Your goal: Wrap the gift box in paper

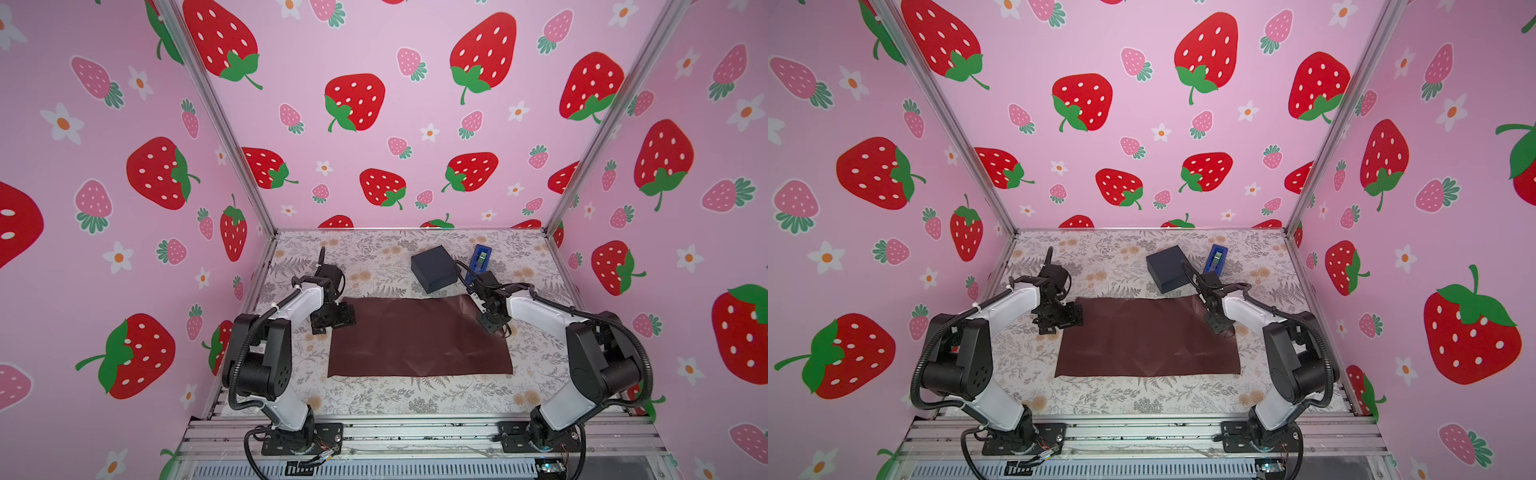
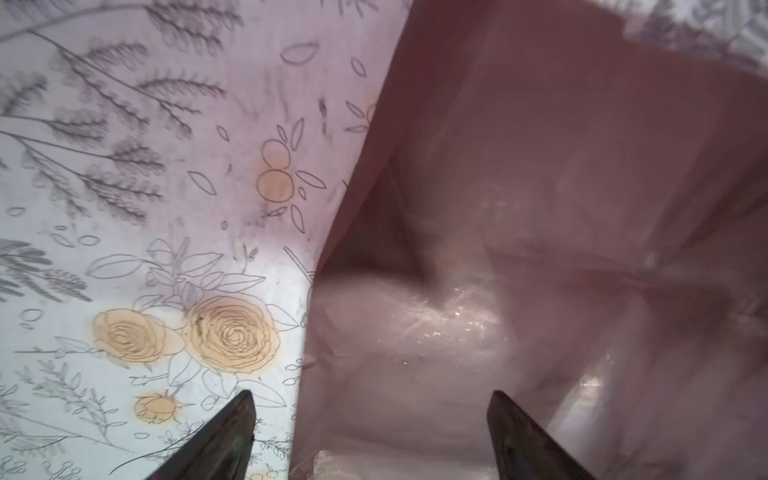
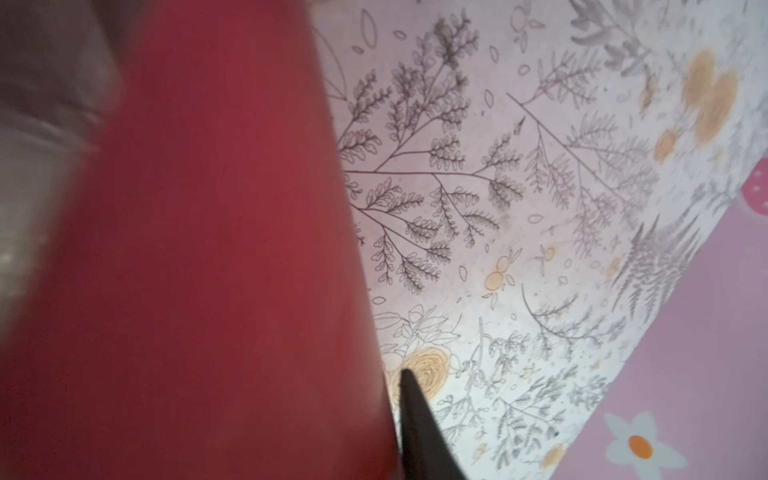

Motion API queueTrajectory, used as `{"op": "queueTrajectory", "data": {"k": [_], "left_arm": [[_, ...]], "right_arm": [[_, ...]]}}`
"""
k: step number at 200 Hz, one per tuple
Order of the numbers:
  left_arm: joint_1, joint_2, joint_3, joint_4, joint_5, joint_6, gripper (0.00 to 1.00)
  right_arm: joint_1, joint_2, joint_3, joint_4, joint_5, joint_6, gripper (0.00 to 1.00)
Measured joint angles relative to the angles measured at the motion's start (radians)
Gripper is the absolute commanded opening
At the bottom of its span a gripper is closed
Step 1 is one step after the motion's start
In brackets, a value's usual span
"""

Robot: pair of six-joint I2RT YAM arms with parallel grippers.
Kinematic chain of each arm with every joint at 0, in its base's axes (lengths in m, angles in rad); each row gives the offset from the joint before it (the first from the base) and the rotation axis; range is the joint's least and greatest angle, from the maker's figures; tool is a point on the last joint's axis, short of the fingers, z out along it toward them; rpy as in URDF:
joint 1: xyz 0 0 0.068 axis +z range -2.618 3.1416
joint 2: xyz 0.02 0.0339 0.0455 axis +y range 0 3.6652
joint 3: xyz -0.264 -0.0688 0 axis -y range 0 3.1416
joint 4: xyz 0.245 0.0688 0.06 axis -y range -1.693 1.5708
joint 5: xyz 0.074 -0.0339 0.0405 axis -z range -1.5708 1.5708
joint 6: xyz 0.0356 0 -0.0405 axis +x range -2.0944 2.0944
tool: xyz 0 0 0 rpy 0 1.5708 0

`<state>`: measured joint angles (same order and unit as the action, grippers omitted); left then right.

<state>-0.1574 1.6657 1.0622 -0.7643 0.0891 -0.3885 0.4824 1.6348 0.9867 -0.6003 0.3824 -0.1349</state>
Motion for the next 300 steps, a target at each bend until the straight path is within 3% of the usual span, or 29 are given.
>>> {"op": "queueTrajectory", "data": {"k": [29,77,82,86,129,216,251,300], "left_arm": [[0.0,0.005,-0.032,0.0,0.026,0.0,0.89],[0.0,0.005,-0.069,-0.004,0.077,0.007,0.89],[0.0,0.005,-0.071,-0.004,0.08,0.01,0.89],[0.0,0.005,-0.073,-0.005,0.083,0.011,0.89],[0.0,0.002,-0.098,-0.018,0.117,0.025,0.88],[0.0,-0.071,-0.132,-0.029,0.116,0.016,0.88],[0.0,-0.145,-0.126,-0.034,0.074,0.006,0.89],[-0.001,-0.252,-0.103,-0.027,0.064,-0.001,0.89]], "right_arm": [[0.0,0.0,0.004,-0.014,0.029,0.023,0.51],[0.0,-0.063,0.051,-0.048,0.083,0.093,0.76],[0.0,-0.071,0.059,-0.049,0.088,0.095,0.9],[0.0,-0.08,0.065,-0.05,0.091,0.109,0.92],[0.0,-0.158,0.079,-0.029,0.056,0.143,0.92],[-0.006,-0.156,0.162,0.098,-0.219,0.232,0.9],[-0.054,-0.005,0.324,0.153,-0.385,0.296,0.85],[-0.133,0.221,0.485,0.192,-0.586,0.338,0.87]]}}
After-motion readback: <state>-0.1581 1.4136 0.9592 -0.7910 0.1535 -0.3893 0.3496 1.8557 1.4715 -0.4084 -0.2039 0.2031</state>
